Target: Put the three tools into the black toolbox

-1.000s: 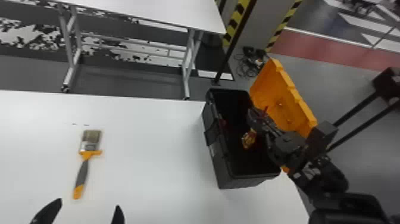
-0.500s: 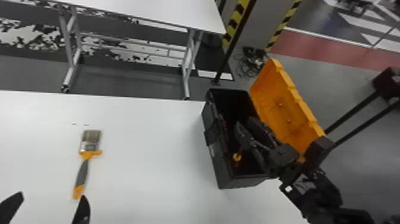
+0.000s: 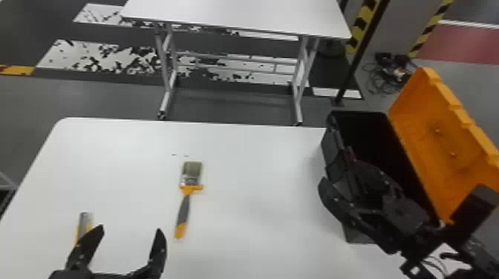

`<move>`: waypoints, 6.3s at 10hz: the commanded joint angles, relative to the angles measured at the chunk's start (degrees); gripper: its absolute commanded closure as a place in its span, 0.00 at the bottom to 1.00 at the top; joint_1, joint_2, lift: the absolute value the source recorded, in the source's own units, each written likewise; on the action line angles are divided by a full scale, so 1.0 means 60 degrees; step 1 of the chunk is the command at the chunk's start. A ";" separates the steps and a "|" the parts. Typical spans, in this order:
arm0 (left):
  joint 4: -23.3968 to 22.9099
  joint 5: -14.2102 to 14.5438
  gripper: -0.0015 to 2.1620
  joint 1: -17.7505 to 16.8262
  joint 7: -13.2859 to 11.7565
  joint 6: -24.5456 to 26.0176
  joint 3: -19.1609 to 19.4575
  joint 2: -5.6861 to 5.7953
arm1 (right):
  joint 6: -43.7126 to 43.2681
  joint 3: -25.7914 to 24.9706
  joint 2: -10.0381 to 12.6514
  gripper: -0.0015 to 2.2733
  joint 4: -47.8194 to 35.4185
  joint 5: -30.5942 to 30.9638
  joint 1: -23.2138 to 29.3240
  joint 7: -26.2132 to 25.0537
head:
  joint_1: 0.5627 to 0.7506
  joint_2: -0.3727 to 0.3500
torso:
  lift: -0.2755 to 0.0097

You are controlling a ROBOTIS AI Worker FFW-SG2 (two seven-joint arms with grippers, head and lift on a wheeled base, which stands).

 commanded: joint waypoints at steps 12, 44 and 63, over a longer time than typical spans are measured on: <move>0.0064 0.2184 0.06 -0.1790 -0.3846 0.7455 0.5357 -0.1498 | -0.0251 0.0603 0.0089 0.04 0.0420 -0.0023 0.0244 0.0252 | 0.70 1.00 | 0.79; 0.3931 -0.0174 0.07 -0.8132 -0.3304 1.4556 0.3540 -0.1161 | -0.0954 0.0647 -0.0219 0.04 0.1181 0.0065 -0.0312 0.0603 | 0.70 0.92 | 0.79; 0.3243 0.0280 0.14 -0.7429 -0.3876 1.4556 0.4053 -0.1146 | -0.0837 0.0926 -0.0204 0.04 0.1181 0.0152 -0.0488 0.0574 | 0.70 0.95 | 0.79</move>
